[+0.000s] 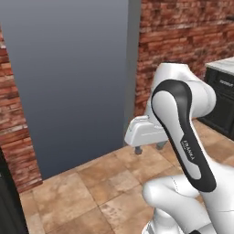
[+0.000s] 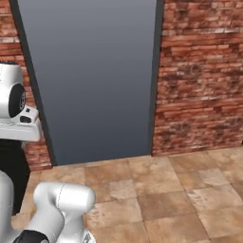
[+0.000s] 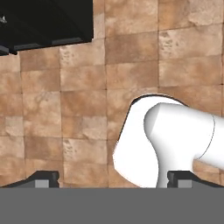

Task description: Pick the cup and bowl from the counter and place them on the counter next to the sink.

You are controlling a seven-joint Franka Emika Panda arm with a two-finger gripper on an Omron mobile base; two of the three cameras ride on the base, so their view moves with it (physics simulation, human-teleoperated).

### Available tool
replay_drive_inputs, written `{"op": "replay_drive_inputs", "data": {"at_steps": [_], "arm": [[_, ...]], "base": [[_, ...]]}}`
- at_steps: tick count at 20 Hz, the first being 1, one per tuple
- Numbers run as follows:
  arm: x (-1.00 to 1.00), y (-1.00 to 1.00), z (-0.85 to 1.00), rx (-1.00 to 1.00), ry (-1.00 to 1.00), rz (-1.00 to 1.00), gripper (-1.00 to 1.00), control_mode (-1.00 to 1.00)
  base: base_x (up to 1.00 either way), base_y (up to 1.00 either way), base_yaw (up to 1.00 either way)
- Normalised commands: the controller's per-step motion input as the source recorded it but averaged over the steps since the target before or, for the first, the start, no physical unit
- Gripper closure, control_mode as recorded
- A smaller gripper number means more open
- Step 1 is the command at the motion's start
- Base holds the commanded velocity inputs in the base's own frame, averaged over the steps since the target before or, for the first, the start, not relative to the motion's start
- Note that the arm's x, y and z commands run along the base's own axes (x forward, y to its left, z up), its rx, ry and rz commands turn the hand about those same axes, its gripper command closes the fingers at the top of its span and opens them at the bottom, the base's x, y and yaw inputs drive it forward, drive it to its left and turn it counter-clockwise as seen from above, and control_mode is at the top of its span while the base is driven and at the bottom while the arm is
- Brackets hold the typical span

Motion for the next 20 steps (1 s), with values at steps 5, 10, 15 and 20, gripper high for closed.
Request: {"op": "replay_drive_inputs", "data": {"at_steps": [5,10,15,20], "arm": [[0.0,0.0,0.0,0.0,0.0,0.0,-1.0,1.0],[0.0,0.0,0.0,0.0,0.0,0.0,-1.0,1.0],[0.0,0.0,0.0,0.0,0.0,0.0,-1.0,1.0],[0.0,0.0,0.0,0.0,0.0,0.0,-1.0,1.0]], "base": [[-0.19,1.0,0.0],[-0.01,1.0,0.0],[0.0,1.0,-0.02],[0.0,1.0,-0.03]]}}
